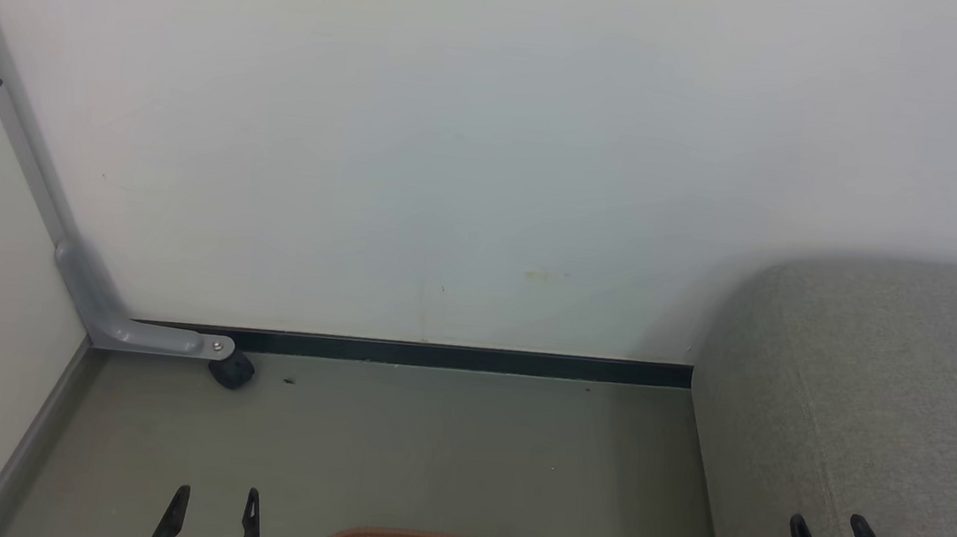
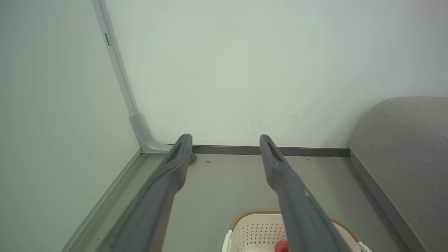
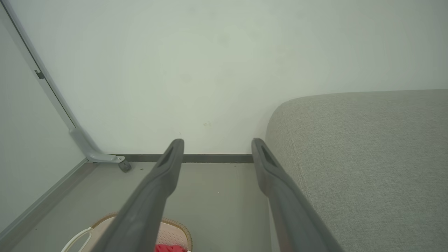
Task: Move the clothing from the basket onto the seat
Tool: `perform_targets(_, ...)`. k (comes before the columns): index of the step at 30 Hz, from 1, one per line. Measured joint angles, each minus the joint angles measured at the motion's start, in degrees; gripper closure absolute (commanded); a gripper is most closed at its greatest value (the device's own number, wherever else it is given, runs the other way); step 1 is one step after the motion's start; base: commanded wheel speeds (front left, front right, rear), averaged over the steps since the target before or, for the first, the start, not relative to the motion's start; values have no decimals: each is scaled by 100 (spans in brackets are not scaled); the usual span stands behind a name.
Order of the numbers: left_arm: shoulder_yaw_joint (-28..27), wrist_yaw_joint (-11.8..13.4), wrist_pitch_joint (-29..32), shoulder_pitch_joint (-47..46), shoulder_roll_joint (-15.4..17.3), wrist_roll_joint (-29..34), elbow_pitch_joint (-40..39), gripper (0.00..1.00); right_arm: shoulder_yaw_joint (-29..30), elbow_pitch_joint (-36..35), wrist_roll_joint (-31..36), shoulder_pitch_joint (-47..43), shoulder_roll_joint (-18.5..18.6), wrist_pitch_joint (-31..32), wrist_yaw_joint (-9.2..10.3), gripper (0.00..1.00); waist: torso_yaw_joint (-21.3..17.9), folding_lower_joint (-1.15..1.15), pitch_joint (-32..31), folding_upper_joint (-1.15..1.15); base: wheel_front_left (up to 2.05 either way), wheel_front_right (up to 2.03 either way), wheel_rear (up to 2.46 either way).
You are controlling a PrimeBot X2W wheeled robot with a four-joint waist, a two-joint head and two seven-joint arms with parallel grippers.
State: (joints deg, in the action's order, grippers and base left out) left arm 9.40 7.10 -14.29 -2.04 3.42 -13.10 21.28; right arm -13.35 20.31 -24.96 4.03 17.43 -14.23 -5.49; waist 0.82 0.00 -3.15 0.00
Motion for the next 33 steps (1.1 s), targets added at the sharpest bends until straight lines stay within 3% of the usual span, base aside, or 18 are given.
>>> perform_targets(33,-57,0,13,-15,-69,-108,692,0,331,-314,142,7,12,-4,-32,0,-79,0,200,0,0,0,0)
